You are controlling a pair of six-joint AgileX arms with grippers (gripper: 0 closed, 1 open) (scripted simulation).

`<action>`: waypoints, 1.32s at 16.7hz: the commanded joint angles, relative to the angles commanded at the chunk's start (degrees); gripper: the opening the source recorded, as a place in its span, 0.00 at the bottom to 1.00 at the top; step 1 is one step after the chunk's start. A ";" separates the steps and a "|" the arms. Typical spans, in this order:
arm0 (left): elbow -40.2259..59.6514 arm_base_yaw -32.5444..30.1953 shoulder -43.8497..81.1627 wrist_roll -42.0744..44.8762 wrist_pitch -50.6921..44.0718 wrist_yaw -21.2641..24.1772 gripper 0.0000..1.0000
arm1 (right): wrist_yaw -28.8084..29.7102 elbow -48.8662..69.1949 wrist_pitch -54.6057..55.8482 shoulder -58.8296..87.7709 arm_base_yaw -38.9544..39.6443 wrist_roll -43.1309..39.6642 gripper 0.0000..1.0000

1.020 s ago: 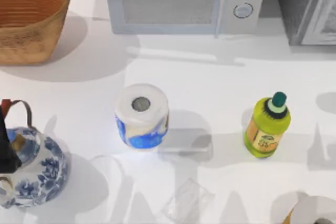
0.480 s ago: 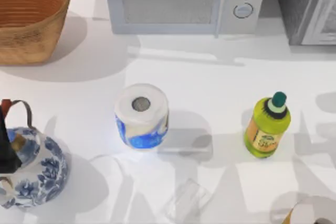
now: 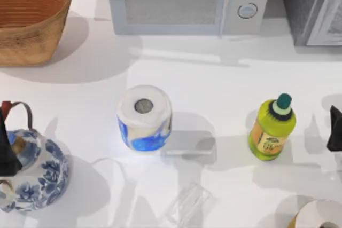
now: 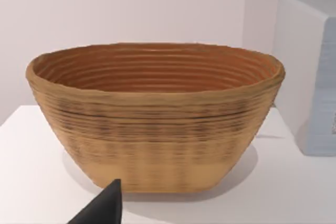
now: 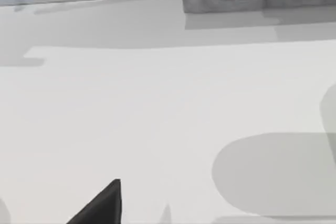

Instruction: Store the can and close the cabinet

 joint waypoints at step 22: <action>0.00 0.00 0.00 0.00 0.00 0.00 1.00 | 1.66 12.60 26.23 30.20 -5.98 -6.00 1.00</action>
